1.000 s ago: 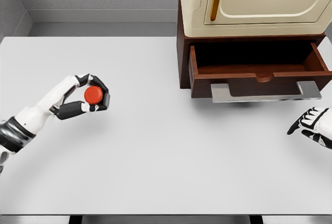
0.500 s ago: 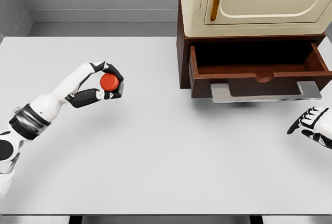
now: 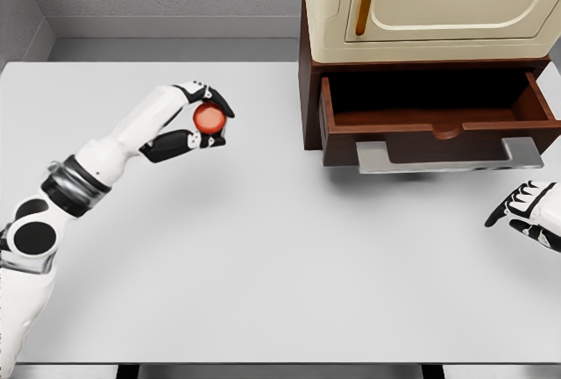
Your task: Put the switch into the drawer with left arm, and close the drawer with right arm
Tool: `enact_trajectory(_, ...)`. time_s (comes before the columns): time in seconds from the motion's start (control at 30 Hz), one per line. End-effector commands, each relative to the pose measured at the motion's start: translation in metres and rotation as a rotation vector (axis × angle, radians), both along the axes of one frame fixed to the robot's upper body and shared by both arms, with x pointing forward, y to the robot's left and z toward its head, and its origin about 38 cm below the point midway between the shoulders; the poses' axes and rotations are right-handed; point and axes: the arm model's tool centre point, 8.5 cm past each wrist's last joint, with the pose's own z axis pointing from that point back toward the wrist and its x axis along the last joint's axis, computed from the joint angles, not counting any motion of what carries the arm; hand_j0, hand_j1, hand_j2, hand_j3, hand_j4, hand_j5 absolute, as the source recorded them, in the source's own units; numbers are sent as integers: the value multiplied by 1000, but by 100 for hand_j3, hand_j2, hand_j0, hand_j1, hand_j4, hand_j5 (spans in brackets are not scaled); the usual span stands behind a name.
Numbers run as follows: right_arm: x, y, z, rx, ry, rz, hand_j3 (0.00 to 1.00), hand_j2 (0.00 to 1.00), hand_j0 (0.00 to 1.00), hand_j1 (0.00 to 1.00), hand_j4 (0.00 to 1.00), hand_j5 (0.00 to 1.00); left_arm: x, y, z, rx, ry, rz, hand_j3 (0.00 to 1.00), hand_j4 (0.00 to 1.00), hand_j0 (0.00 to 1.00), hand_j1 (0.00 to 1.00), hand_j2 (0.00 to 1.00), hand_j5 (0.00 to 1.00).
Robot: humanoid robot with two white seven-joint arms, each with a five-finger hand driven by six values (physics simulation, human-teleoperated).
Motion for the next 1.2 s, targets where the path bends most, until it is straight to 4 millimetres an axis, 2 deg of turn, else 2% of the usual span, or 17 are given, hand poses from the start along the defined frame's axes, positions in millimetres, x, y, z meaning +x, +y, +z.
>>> enact_trajectory(0.0,0,0,1,5,0,0,52,52,52,52,52,52,1,-7,0,15,-18,8,43,43,43,43,43,43)
enact_trajectory(0.47,0,0,1,4,0,-2,52,52,52,52,52,52,5,-32,19,114,-190,-7,42,42,42,42,42,42)
enact_trajectory(0.67,0,0,1,4,0,-2,52,52,52,52,52,52,7,-52,28,141,-273,-21,42,42,42,42,42,42)
enact_trajectory(0.93,0,0,1,4,0,-2,52,52,52,52,52,52,12,-68,39,190,-336,0,42,42,42,42,42,42)
enact_trajectory(1.17,0,0,1,4,0,-2,52,52,52,52,52,52,10,-101,47,249,-418,-29,42,42,42,42,42,42)
